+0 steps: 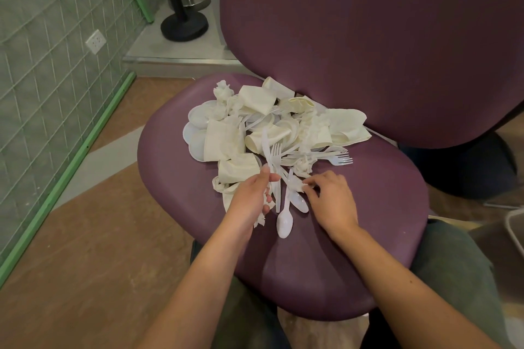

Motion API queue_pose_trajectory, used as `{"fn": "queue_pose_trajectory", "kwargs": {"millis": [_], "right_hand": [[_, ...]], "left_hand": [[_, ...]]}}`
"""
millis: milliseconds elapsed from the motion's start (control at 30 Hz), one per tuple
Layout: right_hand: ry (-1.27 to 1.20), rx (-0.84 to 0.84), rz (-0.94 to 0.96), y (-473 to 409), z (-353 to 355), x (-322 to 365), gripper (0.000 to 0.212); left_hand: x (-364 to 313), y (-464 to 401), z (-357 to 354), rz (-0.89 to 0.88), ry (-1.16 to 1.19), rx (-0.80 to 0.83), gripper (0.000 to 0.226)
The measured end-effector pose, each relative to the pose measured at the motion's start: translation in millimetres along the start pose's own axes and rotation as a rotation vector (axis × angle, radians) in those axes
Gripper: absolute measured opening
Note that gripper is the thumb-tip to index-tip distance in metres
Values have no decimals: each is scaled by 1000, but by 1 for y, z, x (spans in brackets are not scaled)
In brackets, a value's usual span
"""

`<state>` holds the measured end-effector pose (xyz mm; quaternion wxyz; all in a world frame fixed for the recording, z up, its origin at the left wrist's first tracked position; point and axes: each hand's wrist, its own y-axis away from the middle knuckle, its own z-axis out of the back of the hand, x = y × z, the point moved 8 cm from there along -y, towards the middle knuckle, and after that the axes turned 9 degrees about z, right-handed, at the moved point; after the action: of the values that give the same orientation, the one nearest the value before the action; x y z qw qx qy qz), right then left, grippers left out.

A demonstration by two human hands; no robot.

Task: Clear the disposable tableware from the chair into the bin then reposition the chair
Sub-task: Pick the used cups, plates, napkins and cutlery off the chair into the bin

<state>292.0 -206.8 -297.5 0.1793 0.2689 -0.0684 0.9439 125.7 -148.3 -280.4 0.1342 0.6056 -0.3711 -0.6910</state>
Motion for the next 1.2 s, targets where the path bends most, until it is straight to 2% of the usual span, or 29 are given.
{"fn": "queue_pose_trajectory", "kwargs": {"millis": [100, 200, 300, 367, 467, 600, 700, 867, 1067, 1133, 1200], "right_hand": [[-184, -98, -21, 6, 11, 2, 11], [-450, -170, -7, 17, 27, 25, 4], [-631, -139, 27, 28, 34, 49, 19], [-690, -129, 33, 35, 32, 54, 19], [-612, -231, 104, 44, 42, 52, 17], [-461, -339, 294, 66, 62, 52, 33], [-432, -395, 252, 77, 76, 36, 44], [-439, -525, 72, 83, 120, -16, 33], [-393, -681, -85, 115, 187, -103, 23], [-361, -705, -124, 128, 201, -129, 26], [-435, -702, -177, 140, 208, -155, 37]], "left_hand": [[0, 2, -5, 1, -8, 43, 31], [-2, 7, -23, -6, -4, 186, 36], [-4, 12, -37, 10, 74, 287, 33], [-6, 10, -43, 16, 159, 292, 35], [-8, 11, -54, 42, 290, 262, 19], [-14, 15, -73, 100, 503, 292, 19], [-22, 24, -102, 96, 526, 377, 28], [-12, 38, -166, 84, 384, 489, 27], [12, 65, -267, 11, -97, 621, 34], [22, 69, -297, -14, -221, 648, 32], [29, 69, -323, 5, -254, 654, 21]]}}
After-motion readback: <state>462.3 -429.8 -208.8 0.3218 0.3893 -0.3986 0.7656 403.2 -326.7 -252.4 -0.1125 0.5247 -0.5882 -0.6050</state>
